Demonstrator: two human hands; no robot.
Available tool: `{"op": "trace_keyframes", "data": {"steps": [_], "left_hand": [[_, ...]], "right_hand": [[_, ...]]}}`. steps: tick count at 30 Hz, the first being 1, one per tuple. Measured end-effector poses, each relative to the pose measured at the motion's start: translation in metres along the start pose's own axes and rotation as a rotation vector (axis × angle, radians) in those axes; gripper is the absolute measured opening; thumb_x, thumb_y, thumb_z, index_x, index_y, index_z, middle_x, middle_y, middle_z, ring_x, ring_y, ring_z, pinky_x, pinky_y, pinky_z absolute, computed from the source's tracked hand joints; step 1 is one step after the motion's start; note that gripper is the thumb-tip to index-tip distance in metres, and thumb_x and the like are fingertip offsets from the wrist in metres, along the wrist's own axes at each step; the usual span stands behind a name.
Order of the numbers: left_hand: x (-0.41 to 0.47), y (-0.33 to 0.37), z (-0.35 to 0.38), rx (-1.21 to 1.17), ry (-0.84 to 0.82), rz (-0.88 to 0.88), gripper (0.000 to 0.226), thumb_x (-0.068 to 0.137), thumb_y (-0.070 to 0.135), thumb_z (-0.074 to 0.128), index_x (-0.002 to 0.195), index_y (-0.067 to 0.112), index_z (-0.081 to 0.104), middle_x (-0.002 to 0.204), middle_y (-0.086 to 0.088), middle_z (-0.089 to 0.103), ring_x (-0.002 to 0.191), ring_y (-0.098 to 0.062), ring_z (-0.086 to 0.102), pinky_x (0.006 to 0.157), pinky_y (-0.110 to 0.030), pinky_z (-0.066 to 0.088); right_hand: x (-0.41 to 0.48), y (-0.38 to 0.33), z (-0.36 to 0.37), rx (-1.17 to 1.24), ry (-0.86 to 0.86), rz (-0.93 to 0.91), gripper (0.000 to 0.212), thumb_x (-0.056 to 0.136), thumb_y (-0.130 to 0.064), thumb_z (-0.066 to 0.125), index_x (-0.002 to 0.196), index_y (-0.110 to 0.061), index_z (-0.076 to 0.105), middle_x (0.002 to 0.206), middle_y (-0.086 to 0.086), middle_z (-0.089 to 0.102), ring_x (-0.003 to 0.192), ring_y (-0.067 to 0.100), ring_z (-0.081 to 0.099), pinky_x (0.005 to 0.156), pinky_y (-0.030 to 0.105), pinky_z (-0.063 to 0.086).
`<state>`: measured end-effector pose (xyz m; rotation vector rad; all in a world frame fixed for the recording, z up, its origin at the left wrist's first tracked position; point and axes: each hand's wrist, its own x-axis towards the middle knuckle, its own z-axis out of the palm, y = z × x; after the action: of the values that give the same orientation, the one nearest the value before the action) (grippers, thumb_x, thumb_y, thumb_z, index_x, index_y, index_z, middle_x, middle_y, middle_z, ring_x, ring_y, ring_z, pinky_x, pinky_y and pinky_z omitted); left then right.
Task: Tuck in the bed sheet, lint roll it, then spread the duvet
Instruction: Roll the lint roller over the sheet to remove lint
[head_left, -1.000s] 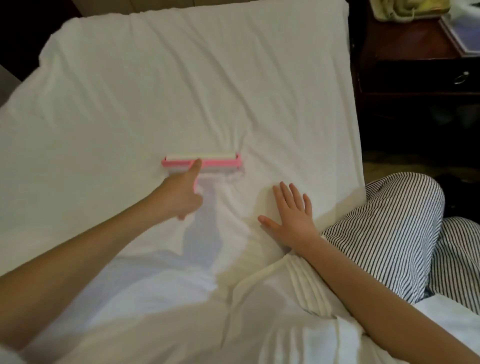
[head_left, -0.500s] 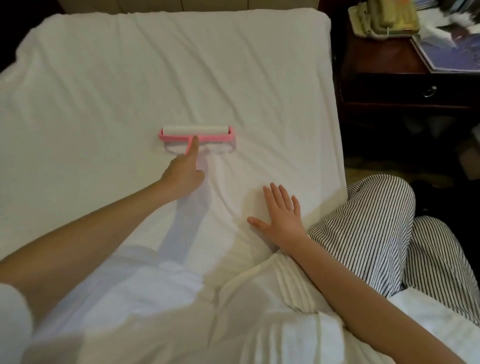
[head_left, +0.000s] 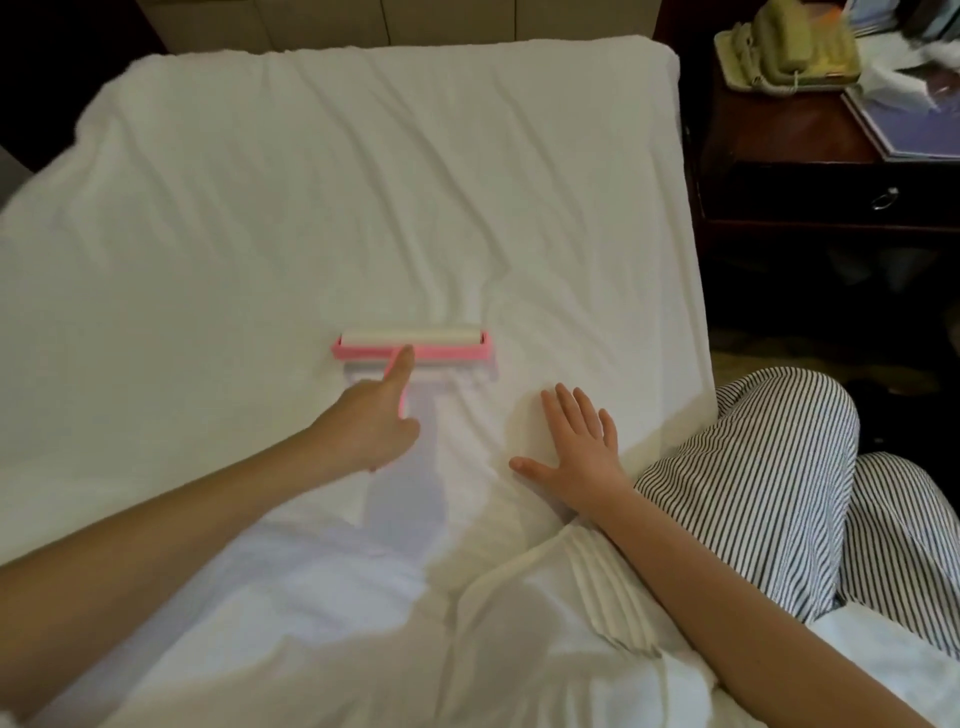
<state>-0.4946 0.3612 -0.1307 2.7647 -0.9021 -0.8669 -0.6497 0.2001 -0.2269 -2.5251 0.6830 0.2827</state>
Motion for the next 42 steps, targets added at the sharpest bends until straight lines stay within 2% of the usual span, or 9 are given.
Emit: {"op": "trace_keyframes", "data": {"steps": [8,14,16,20,24,28,33,37,42], "left_hand": [[0.019,0.012,-0.017,-0.275,0.238,0.075,0.075,0.087,0.004,0.041,0.15,0.034,0.013,0.115,-0.011,0.049,0.077,-0.024,0.063,0.074,-0.038,0.055],[-0.069,0.002,-0.012,0.113,-0.283,0.038,0.07,0.094,0.013,0.038,0.147,0.044,0.005,0.128,-0.006,0.049,0.055,-0.012,0.057,0.053,-0.019,0.045],[-0.066,0.009,-0.012,0.151,-0.289,0.029,0.068,0.095,0.014,0.037,0.149,0.039,0.005,0.135,-0.008,0.045,0.051,-0.009,0.052,0.049,-0.016,0.042],[-0.017,0.03,-0.017,0.029,-0.157,0.066,0.067,0.091,0.009,0.039,0.149,0.034,0.017,0.118,-0.011,0.053,0.06,-0.02,0.055,0.048,-0.023,0.045],[0.048,0.053,-0.009,0.008,0.013,0.143,0.069,0.095,0.01,0.035,0.15,0.034,0.001,0.142,-0.015,0.038,0.069,-0.024,0.056,0.056,-0.027,0.046],[0.064,0.058,0.036,-0.077,0.129,0.173,0.074,0.095,0.009,0.035,0.149,0.036,-0.007,0.117,-0.02,0.045,0.081,-0.036,0.056,0.069,-0.034,0.041],[-0.001,0.032,0.033,0.005,0.033,0.151,0.072,0.095,0.016,0.04,0.149,0.034,-0.004,0.106,-0.014,0.047,0.091,-0.033,0.054,0.072,-0.03,0.037],[-0.052,0.02,0.023,0.185,-0.095,0.101,0.071,0.096,0.018,0.037,0.149,0.033,-0.007,0.089,-0.003,0.038,0.073,-0.018,0.043,0.069,-0.029,0.039],[-0.004,0.048,0.026,0.176,0.033,0.085,0.073,0.094,0.012,0.038,0.15,0.031,-0.005,0.116,-0.019,0.045,0.096,-0.034,0.053,0.07,-0.028,0.033]], "right_hand": [[-0.002,0.001,0.003,-0.016,0.028,-0.04,0.087,0.091,-0.058,0.043,0.15,-0.02,-0.009,0.157,-0.005,-0.016,0.143,0.013,-0.018,0.114,0.034,-0.014],[-0.007,0.0,0.008,-0.113,-0.119,0.01,0.112,0.078,-0.071,0.049,0.147,-0.016,-0.021,0.153,0.005,-0.028,0.141,0.021,-0.026,0.112,0.042,-0.016],[-0.008,0.001,0.007,-0.125,-0.124,0.016,0.118,0.076,-0.073,0.051,0.146,-0.013,-0.022,0.153,0.006,-0.028,0.141,0.021,-0.025,0.113,0.042,-0.015],[-0.011,0.001,0.003,-0.109,-0.113,0.025,0.118,0.076,-0.071,0.053,0.146,-0.013,-0.022,0.154,0.006,-0.027,0.142,0.022,-0.025,0.113,0.042,-0.015],[-0.012,0.002,0.0,-0.081,-0.075,0.073,0.111,0.08,-0.068,0.05,0.146,-0.013,-0.021,0.154,0.004,-0.026,0.142,0.02,-0.024,0.113,0.041,-0.014],[-0.015,0.006,-0.002,-0.037,-0.038,0.137,0.103,0.085,-0.065,0.046,0.148,-0.011,-0.017,0.156,0.004,-0.022,0.143,0.02,-0.021,0.115,0.04,-0.012],[-0.015,0.007,-0.005,0.014,-0.036,0.173,0.102,0.086,-0.062,0.047,0.148,-0.009,-0.013,0.156,0.005,-0.019,0.144,0.019,-0.018,0.116,0.04,-0.011],[-0.013,0.008,-0.003,0.04,-0.036,0.164,0.106,0.084,-0.064,0.049,0.148,-0.007,-0.013,0.156,0.006,-0.019,0.144,0.02,-0.019,0.115,0.04,-0.011],[-0.013,0.009,-0.002,0.059,-0.033,0.153,0.105,0.084,-0.061,0.052,0.148,-0.008,-0.013,0.156,0.007,-0.02,0.143,0.021,-0.021,0.114,0.04,-0.012]]}}
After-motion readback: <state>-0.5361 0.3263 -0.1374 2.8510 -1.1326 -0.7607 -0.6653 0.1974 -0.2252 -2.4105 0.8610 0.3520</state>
